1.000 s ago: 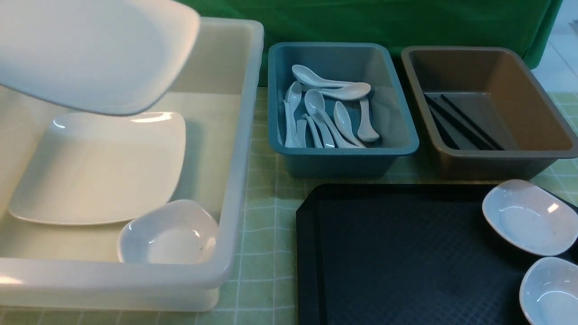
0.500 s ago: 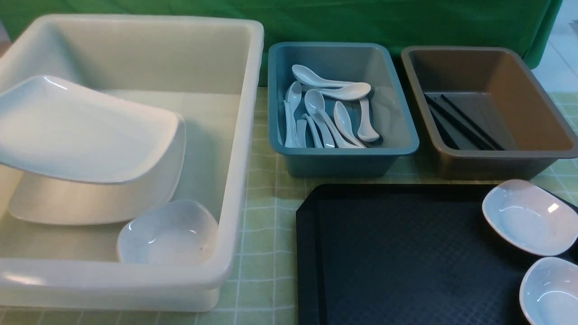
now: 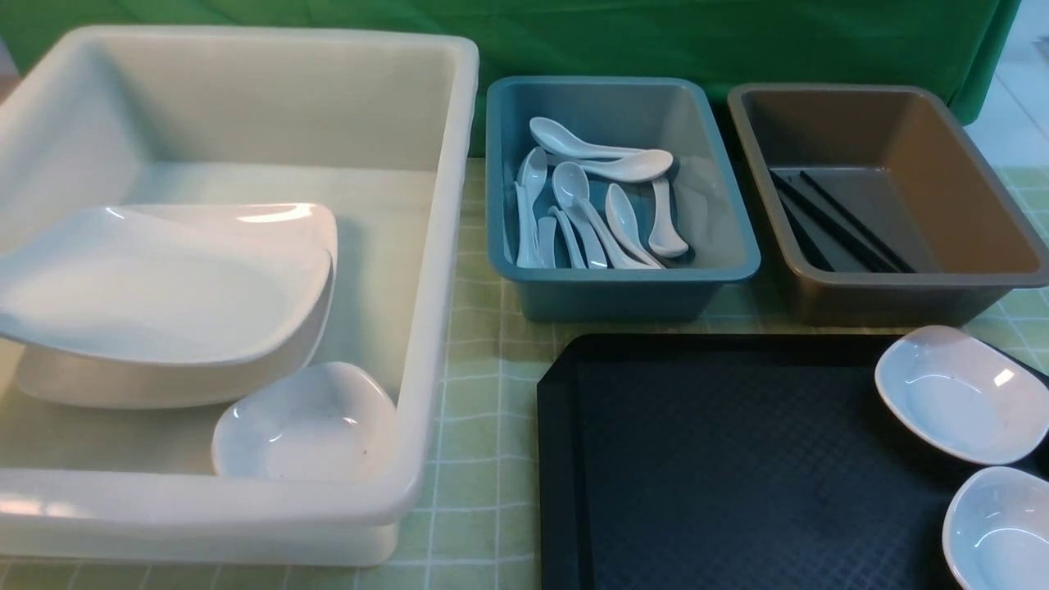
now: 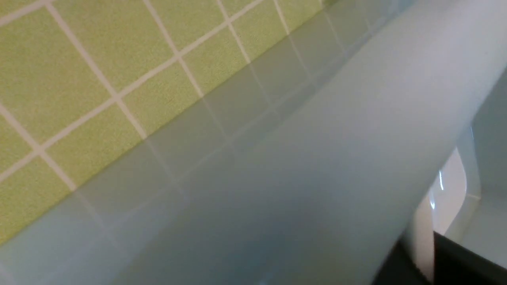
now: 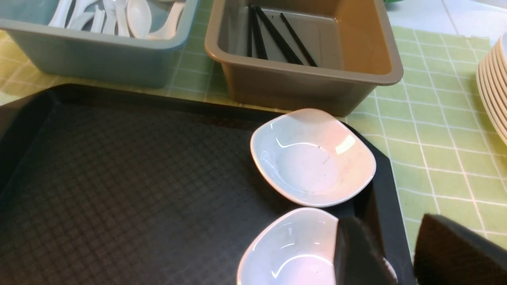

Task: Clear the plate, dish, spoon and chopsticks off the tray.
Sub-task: Use the left arm to put the plate into the large storage box on the left

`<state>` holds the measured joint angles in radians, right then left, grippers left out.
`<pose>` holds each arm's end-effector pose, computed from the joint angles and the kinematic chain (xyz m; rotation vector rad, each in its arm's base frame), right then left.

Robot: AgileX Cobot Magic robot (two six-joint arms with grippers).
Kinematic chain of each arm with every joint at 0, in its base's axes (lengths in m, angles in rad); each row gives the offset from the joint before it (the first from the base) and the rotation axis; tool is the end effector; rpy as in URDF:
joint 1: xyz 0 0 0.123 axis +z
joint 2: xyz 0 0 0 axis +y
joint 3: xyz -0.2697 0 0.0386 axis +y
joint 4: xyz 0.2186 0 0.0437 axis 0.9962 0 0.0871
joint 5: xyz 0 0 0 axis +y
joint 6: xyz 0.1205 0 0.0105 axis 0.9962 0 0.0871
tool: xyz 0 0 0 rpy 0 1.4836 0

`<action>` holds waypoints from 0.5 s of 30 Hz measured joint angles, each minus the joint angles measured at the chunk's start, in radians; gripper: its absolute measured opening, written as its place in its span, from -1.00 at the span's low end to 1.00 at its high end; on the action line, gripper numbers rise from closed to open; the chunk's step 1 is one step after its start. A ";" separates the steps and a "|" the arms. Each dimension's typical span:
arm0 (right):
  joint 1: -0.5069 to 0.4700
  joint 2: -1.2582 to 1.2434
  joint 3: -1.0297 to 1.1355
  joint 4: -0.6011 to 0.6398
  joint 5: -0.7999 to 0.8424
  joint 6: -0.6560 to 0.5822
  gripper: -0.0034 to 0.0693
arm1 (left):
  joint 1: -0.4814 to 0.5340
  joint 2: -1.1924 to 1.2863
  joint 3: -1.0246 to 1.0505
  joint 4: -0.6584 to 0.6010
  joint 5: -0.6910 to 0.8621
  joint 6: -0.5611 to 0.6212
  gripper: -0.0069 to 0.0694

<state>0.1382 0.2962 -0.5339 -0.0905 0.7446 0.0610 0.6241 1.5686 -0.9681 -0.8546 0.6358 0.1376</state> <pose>0.0662 0.0017 0.2836 -0.1033 1.9850 0.0248 0.2789 0.1340 0.2164 -1.2813 2.1255 -0.5793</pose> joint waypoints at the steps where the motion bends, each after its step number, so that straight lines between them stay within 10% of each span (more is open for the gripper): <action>1: 0.000 0.000 0.000 0.000 0.000 0.000 -0.31 | 0.000 0.007 0.000 0.001 0.002 0.005 -0.69; 15: 0.000 0.000 0.000 0.000 0.007 0.000 -0.30 | -0.065 0.075 -0.003 0.092 0.026 0.023 0.29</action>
<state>0.1382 0.2962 -0.5339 -0.0905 0.7513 0.0610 0.5589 1.6441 -0.9711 -0.7628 0.6622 0.1603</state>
